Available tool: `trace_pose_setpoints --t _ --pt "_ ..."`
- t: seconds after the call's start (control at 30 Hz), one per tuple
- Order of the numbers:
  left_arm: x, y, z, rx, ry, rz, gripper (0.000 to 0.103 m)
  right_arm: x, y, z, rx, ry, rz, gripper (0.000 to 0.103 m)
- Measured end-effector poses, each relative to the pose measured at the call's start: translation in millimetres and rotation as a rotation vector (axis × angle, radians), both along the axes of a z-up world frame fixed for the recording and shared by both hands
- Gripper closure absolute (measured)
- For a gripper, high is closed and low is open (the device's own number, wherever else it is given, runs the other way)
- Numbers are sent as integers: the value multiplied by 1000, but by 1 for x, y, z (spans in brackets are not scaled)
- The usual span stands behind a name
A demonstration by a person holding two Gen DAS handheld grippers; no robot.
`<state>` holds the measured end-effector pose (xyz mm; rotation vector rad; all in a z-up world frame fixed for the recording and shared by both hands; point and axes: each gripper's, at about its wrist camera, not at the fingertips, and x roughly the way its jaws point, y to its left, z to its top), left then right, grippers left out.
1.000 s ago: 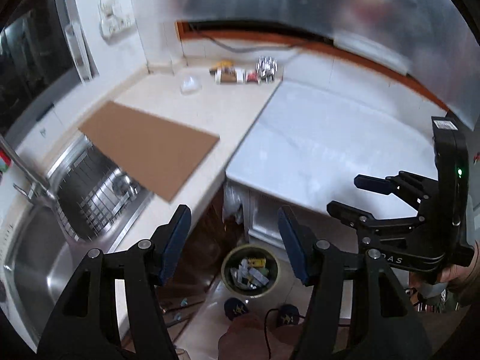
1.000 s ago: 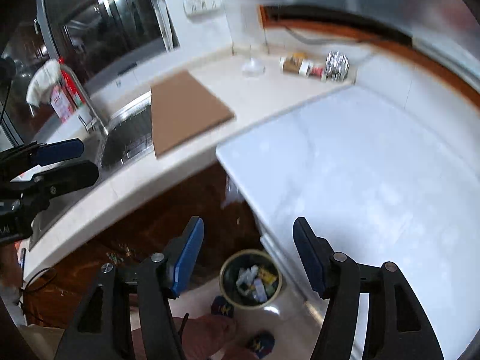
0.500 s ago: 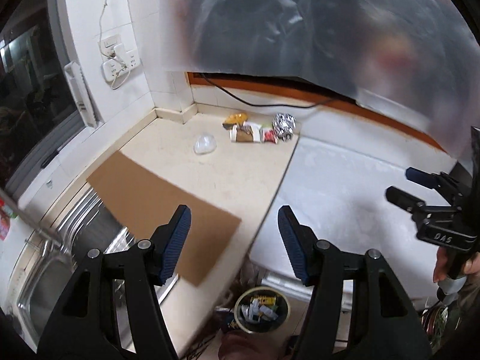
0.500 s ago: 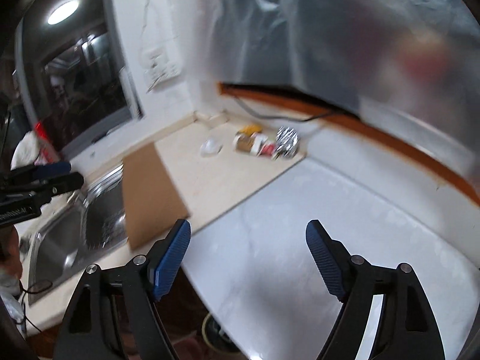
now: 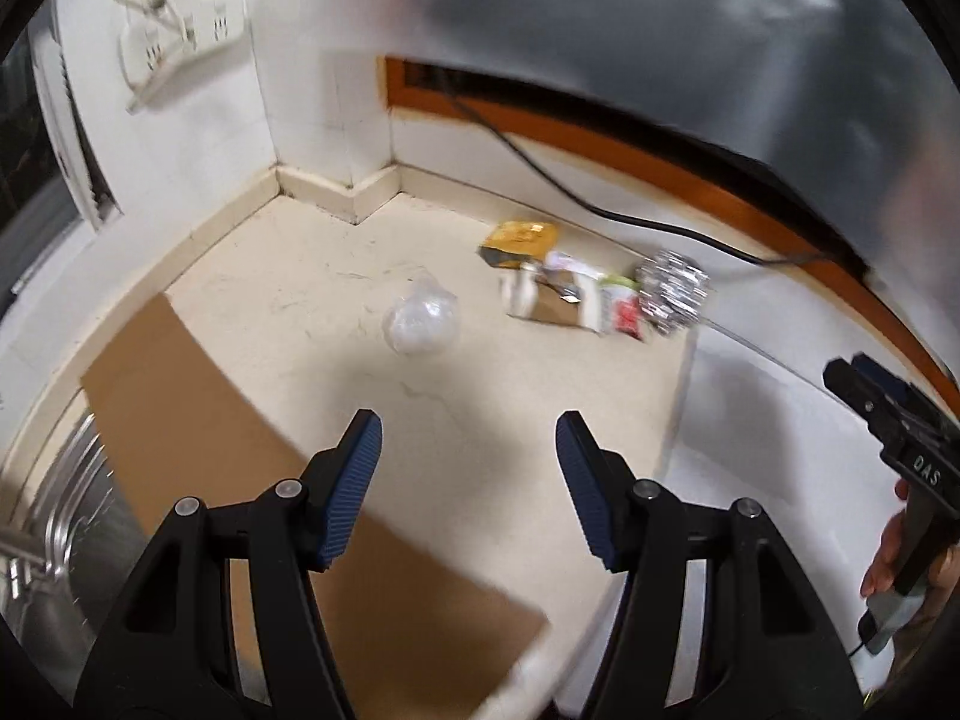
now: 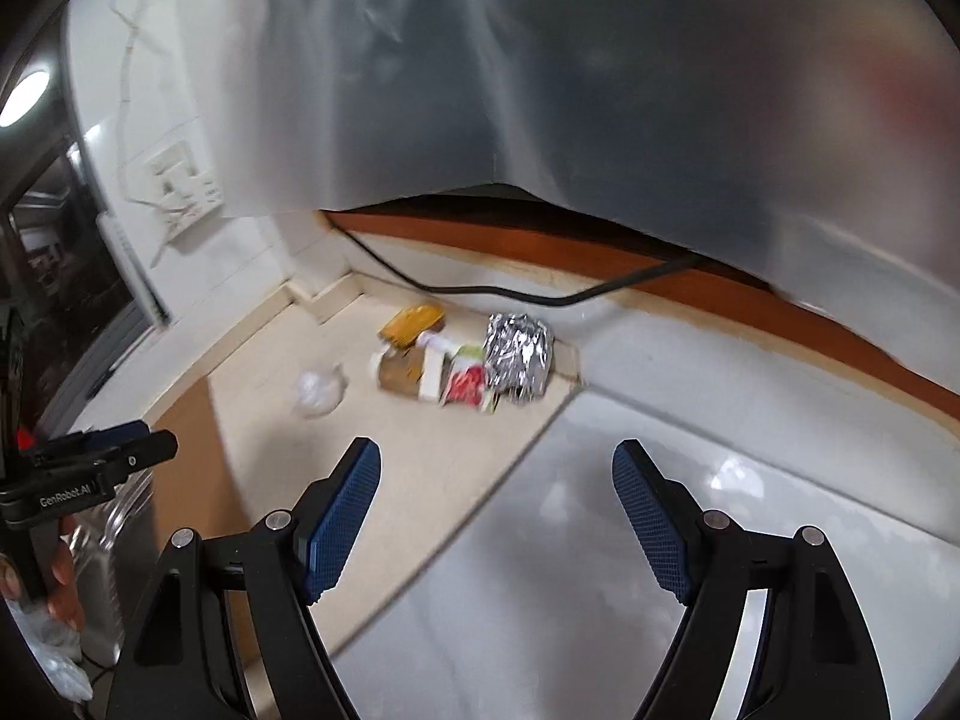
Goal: Collect trash
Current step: 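Raise both tools back toward the counter items, then grasp the clear plastic bag with the left gripper while the right grasps the foil ball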
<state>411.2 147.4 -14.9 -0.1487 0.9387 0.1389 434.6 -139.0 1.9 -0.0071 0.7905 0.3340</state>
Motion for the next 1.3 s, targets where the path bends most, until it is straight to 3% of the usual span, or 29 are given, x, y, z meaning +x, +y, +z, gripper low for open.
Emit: trace_pose_setpoints --t 0.37,0.6,0.77,0.9,0.93,0.97,1.07,1.3 --pt "104 63 -92 -127 27 100 46 119 45 -95 -22 2 -132 22" --pt "124 77 -124 -171 44 137 46 161 59 -133 -24 -3 -184 22" --pt "133 84 -138 -192 36 161 46 178 72 -149 -34 4 -181 24" --pt "136 83 -144 -215 21 144 46 185 76 -164 -35 40 -178 42" --pt "137 83 -148 -226 24 133 48 186 78 -168 -27 50 -172 42" --pt "137 84 -150 -241 19 126 58 186 78 -172 -18 54 -174 43" --pt "131 84 -150 -261 -10 107 66 183 79 -176 11 60 -176 44" --pt "114 73 -141 -251 12 52 74 163 81 -178 35 61 -164 45"
